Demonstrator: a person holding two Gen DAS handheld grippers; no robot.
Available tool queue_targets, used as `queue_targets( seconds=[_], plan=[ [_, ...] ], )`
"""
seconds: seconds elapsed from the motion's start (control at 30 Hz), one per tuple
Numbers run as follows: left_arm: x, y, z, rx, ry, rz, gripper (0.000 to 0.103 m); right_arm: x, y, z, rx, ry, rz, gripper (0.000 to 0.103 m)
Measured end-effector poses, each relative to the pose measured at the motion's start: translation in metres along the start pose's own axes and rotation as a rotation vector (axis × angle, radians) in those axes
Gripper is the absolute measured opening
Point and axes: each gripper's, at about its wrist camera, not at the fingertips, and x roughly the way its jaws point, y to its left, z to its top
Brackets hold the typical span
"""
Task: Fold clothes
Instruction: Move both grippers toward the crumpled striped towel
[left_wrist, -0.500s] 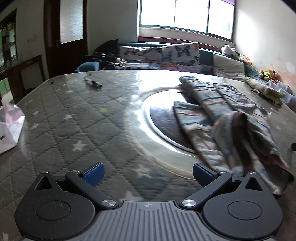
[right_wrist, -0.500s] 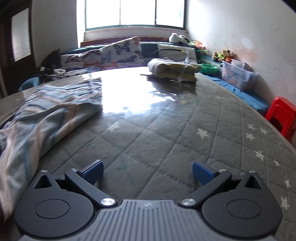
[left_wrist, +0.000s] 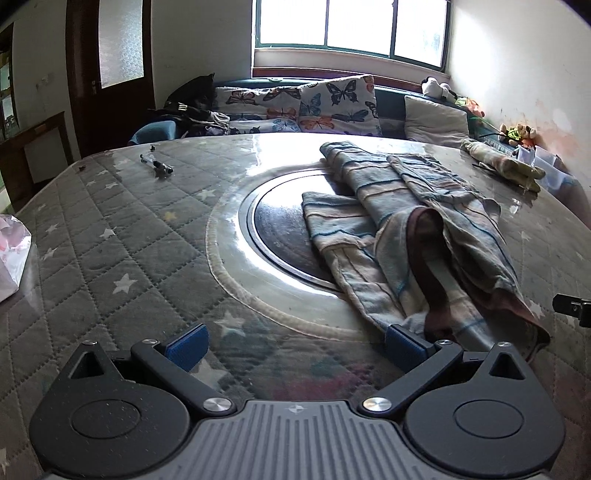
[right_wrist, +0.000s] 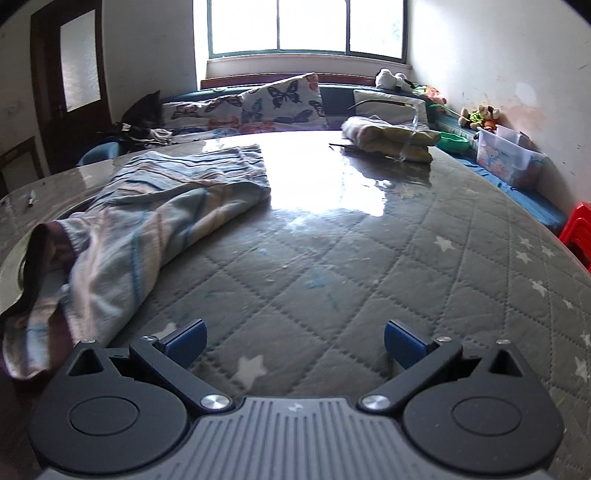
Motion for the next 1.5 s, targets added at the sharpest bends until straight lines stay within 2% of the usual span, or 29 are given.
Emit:
queue_targets(
  seconds=[0.83, 1.5],
  plan=[
    [-0.008, -0.013, -0.012, 0.065, 0.055, 0.011, 0.103, -0.024, 0.026, -0.01, -0.08, 0.002, 0.094, 0.103],
    [-0.014, -0.023, -0.016, 0.092, 0.07, 0.009, 0.103, -0.034, 0.038, -0.014, -0.104, -0.01, 0.126, 0.103]
  ],
)
